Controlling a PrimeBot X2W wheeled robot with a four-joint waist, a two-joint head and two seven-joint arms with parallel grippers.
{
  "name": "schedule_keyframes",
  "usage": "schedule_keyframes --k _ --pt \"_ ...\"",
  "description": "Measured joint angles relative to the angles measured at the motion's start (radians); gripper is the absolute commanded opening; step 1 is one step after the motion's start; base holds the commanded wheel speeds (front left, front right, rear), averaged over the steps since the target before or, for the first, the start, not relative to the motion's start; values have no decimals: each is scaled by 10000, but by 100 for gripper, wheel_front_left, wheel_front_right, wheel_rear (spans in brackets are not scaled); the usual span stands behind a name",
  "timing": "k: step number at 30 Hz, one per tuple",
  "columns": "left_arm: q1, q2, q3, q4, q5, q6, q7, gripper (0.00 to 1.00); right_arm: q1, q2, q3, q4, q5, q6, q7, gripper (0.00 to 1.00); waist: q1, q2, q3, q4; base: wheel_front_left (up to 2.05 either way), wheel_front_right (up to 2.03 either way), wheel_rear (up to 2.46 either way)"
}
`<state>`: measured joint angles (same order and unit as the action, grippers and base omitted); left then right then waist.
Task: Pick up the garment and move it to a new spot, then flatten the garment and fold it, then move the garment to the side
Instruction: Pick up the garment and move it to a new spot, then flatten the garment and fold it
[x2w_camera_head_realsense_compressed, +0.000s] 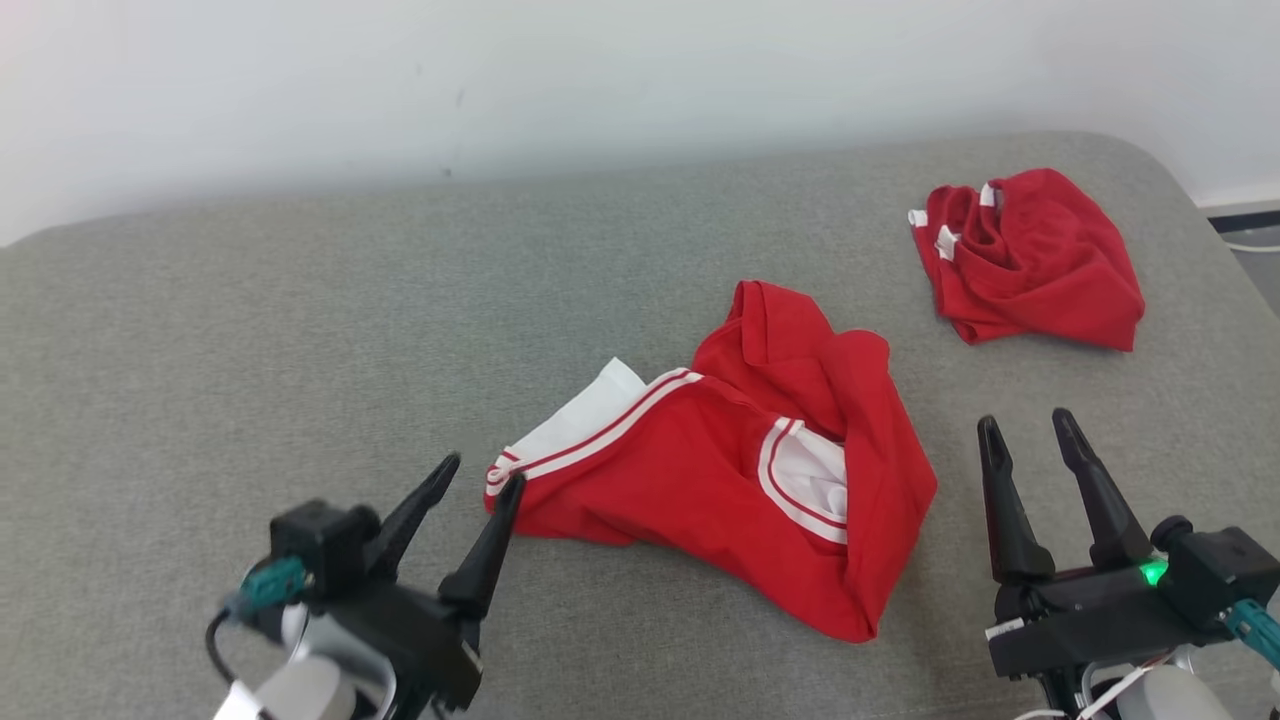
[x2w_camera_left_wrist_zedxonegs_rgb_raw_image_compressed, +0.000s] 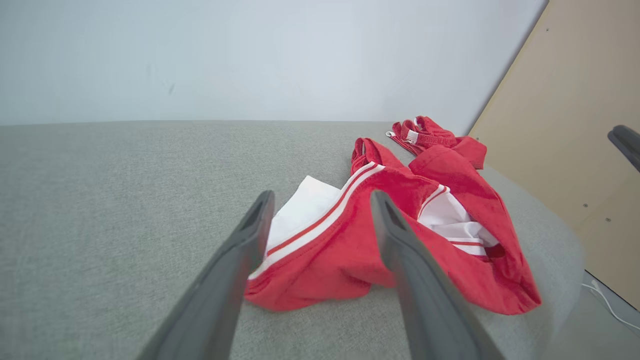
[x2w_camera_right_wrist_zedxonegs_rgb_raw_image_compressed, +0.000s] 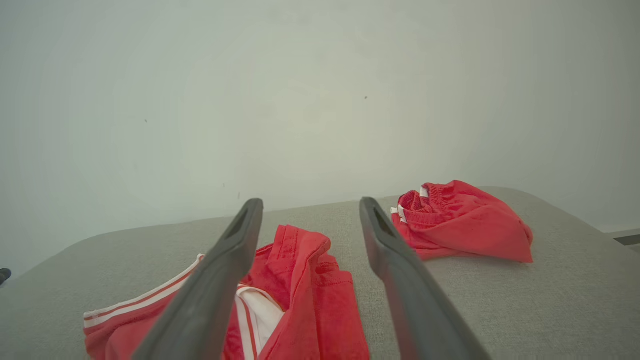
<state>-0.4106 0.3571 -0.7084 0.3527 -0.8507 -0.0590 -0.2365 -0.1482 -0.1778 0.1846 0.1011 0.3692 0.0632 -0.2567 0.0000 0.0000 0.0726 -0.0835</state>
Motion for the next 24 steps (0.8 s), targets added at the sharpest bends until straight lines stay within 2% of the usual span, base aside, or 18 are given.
schedule_keyframes --k 8,14,24 --pt "1190 186 451 -819 82 604 -127 100 193 -67 0 -10 -6 88 0 100 0 0 -151 291 0 0 0" --pt "1360 190 717 -1398 456 947 -130 100 200 -94 128 56 -33 165 0 100 0 0 -160 480 0 0 0" --pt "1825 230 1135 -2209 639 1131 -132 100 14 -90 635 617 -180 265 226 100 0 0 -33 564 0 0 0"
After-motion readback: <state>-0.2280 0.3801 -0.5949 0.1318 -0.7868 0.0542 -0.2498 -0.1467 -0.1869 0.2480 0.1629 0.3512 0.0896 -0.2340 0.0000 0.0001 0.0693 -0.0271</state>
